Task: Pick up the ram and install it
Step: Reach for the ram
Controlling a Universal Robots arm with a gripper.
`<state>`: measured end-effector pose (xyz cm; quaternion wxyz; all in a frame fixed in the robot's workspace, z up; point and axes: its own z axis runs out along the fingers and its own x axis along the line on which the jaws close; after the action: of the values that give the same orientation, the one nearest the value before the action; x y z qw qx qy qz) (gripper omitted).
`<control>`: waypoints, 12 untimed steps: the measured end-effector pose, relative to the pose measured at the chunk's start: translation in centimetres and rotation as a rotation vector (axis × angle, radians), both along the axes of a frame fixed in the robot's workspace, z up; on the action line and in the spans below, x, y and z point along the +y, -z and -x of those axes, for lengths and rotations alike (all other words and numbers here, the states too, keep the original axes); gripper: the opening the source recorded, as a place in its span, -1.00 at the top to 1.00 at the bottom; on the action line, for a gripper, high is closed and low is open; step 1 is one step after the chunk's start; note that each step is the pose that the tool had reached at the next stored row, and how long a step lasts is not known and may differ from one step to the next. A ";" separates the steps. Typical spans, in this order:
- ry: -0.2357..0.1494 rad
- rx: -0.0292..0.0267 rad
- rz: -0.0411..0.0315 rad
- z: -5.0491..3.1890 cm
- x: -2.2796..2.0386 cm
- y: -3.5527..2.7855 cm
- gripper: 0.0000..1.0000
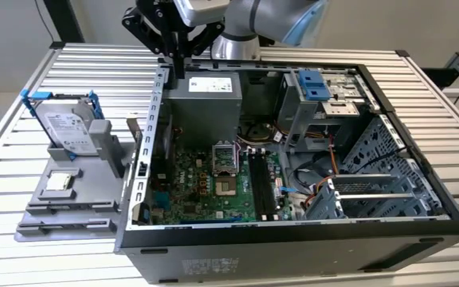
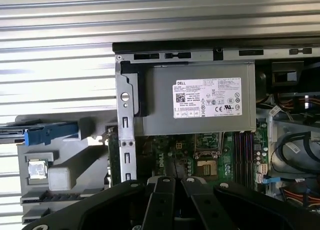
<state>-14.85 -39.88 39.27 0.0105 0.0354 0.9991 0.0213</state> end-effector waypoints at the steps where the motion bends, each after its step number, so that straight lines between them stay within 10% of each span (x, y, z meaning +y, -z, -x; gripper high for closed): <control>1: 0.000 0.0000 0.0000 0.16 0.00 0.00 1.00; 12: 0.000 0.0001 0.0001 1.73 0.00 -0.01 1.00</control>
<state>-16.59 -39.88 39.27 0.0104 0.0354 0.9991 0.0212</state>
